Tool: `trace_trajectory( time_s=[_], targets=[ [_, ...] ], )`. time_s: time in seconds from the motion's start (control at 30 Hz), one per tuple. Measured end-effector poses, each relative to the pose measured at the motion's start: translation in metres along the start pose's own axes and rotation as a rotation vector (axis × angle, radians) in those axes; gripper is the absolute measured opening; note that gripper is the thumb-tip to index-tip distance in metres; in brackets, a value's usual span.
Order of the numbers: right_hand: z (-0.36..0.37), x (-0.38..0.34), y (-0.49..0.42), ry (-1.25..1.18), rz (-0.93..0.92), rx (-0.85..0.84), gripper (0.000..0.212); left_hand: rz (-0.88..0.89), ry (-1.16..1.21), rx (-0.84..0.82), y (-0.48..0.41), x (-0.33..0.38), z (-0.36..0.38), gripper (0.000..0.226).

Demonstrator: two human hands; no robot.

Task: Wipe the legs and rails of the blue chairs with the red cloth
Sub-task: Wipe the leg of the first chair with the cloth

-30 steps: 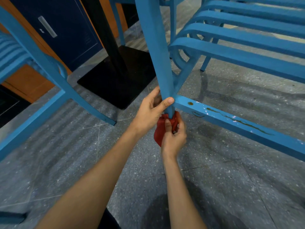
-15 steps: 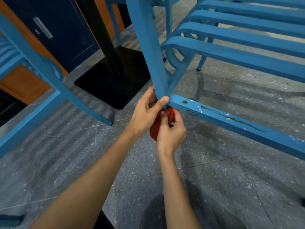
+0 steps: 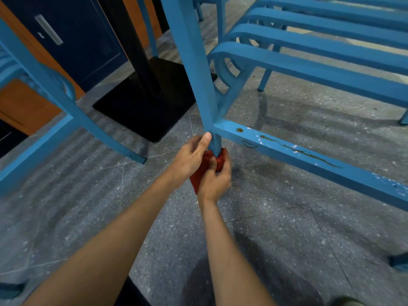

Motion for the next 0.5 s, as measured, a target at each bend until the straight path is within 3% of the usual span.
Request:
trace_trajectory(
  time_s=[0.1, 0.3, 0.4, 0.5],
  targets=[
    [-0.003, 0.01, -0.005, 0.086, 0.103, -0.028, 0.04, -0.059, -0.106, -0.031, 0.008, 0.004, 0.0, 0.05],
    [-0.007, 0.025, -0.021, 0.219, 0.341, -0.175, 0.033, -0.366, -0.242, -0.327, 0.027, -0.03, 0.012, 0.072],
    [-0.017, 0.034, -0.023, 0.161, 0.491, -0.204, 0.026, -0.379, -0.316, -0.409, 0.032, -0.036, 0.019, 0.055],
    [-0.028, 0.032, -0.025, -0.031, 0.611, -0.212, 0.026, -0.315, -0.384, -0.374, 0.033, -0.021, 0.025, 0.042]
  ],
)
Point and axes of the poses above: each hand's wrist, its own y-axis away from the middle knuckle, its own z-axis out of the palm, x = y × z, the point moved 7 cm from there along -y, towards the middle knuckle, and after that the axes turned 4 degrees about x, right-handed, at the moved point
